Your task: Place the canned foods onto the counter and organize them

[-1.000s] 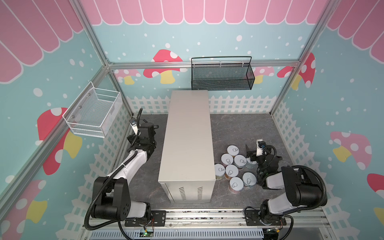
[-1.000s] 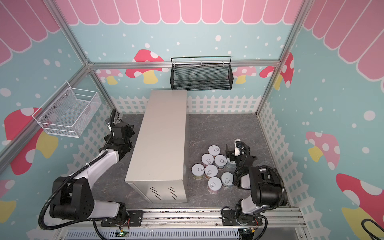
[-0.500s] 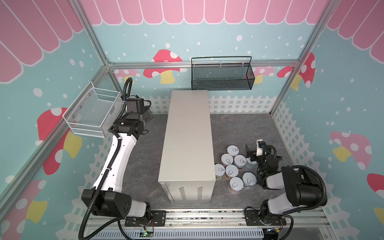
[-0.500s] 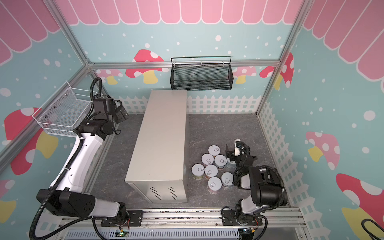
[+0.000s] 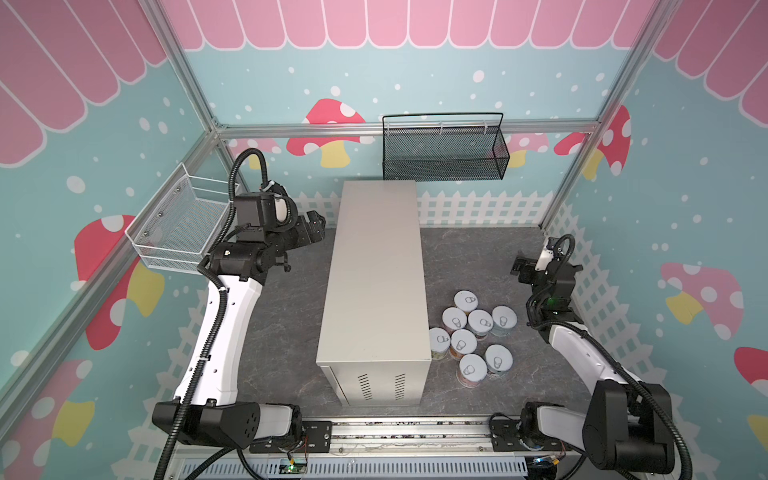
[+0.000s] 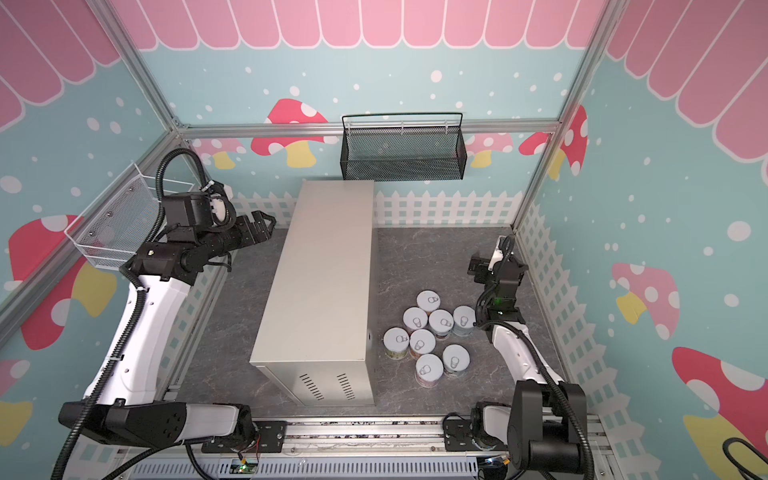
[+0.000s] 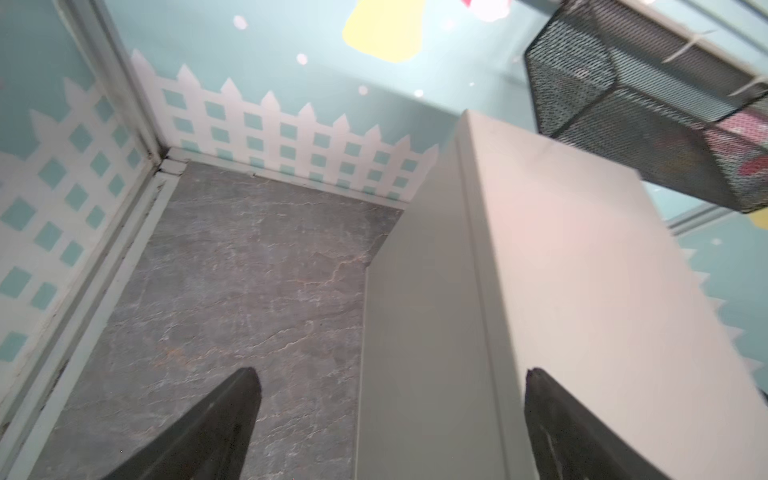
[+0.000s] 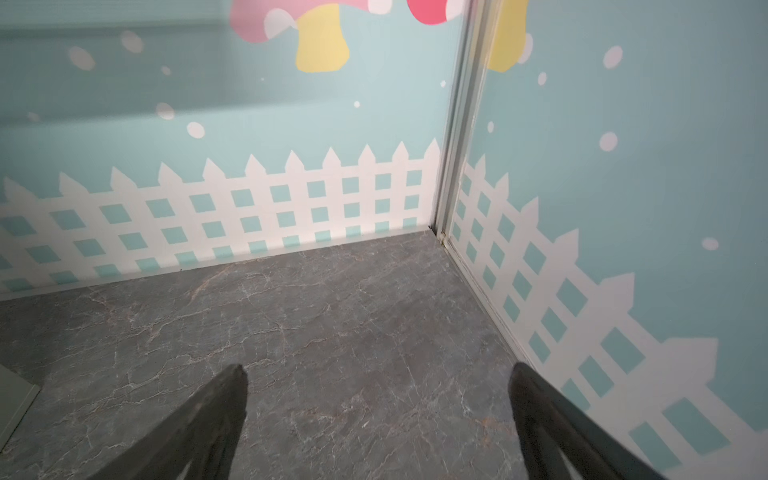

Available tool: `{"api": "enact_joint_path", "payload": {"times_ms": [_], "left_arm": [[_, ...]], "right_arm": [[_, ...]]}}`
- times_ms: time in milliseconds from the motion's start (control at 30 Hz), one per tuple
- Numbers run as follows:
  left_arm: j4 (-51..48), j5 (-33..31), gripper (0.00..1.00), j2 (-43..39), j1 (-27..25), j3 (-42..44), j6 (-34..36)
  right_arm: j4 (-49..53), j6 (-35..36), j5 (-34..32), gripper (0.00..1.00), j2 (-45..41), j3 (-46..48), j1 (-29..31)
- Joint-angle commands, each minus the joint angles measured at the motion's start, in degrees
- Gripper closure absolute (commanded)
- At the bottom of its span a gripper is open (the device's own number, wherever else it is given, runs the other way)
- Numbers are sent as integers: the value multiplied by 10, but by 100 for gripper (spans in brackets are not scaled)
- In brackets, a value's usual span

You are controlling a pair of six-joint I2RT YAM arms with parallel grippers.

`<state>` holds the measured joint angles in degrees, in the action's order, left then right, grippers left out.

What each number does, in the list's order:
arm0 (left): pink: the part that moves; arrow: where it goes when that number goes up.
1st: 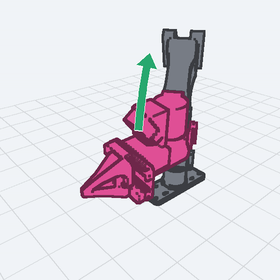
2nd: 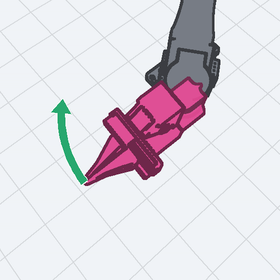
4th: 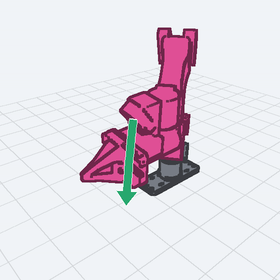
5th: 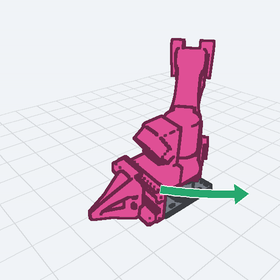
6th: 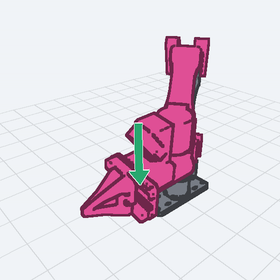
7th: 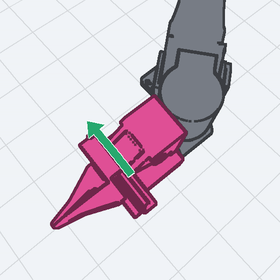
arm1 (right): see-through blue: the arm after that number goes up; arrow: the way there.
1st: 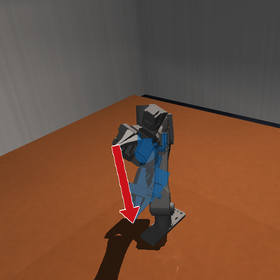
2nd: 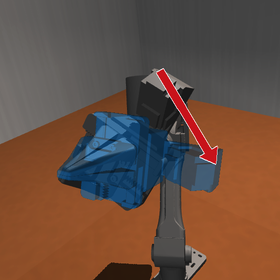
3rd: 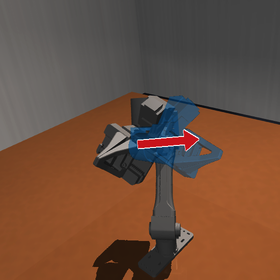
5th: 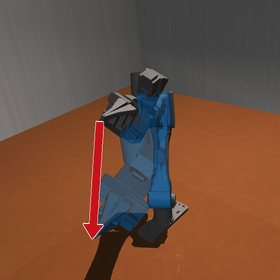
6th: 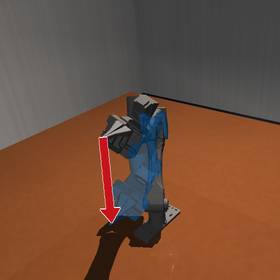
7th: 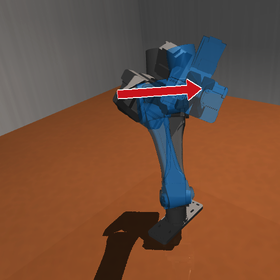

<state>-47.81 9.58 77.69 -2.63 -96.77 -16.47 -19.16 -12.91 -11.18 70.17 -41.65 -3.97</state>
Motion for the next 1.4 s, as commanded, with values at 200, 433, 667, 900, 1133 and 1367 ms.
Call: {"api": "enact_joint_path", "payload": {"times_ms": [200, 433, 667, 900, 1133, 1367], "left_arm": [[-14, 188, 1, 20, 3, -67, -18], [-17, 204, 1, 35, -6, -112, -28], [-17, 201, 1, 35, -5, -87, -25], [-13, 187, 1, 24, -4, -65, -16], [-3, 198, 1, 18, 7, -41, -25], [3, 205, 1, 14, 14, -31, -29]], "right_arm": [[339, -95, 17, 1, 2, -28, 4], [441, -144, 27, 1, -26, -14, 4], [490, -174, 42, 1, -93, 20, 6], [514, -208, 89, 1, -94, 17, 6], [482, -204, 149, 1, -76, 32, 7], [445, -203, 180, 1, -20, 23, 8]]}}
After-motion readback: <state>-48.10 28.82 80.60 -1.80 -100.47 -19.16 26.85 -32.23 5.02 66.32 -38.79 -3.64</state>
